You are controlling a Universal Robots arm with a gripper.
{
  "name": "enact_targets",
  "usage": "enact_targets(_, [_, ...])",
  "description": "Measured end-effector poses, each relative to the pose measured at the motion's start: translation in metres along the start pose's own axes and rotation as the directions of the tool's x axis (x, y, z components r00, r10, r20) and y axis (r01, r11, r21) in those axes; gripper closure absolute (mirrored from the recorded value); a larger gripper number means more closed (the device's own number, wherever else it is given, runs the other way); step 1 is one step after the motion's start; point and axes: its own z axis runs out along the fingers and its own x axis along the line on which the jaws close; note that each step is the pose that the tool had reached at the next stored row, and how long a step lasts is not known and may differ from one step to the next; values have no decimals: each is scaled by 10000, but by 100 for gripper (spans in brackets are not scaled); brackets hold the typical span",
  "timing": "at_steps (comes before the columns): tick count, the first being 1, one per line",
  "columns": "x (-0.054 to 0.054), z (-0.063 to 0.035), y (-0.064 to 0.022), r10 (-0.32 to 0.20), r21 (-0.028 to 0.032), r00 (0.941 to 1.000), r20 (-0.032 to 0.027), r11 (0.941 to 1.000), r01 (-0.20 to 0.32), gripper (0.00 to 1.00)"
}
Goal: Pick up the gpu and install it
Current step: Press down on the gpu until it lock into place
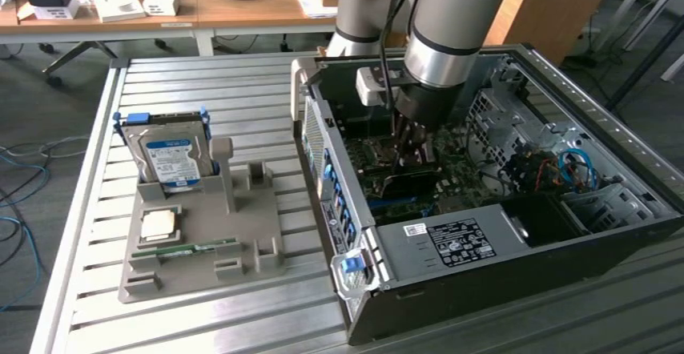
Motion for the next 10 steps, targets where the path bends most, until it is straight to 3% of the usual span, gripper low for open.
enact_targets(10, [2,30,1,0,1,10000,1,10000,0,89])
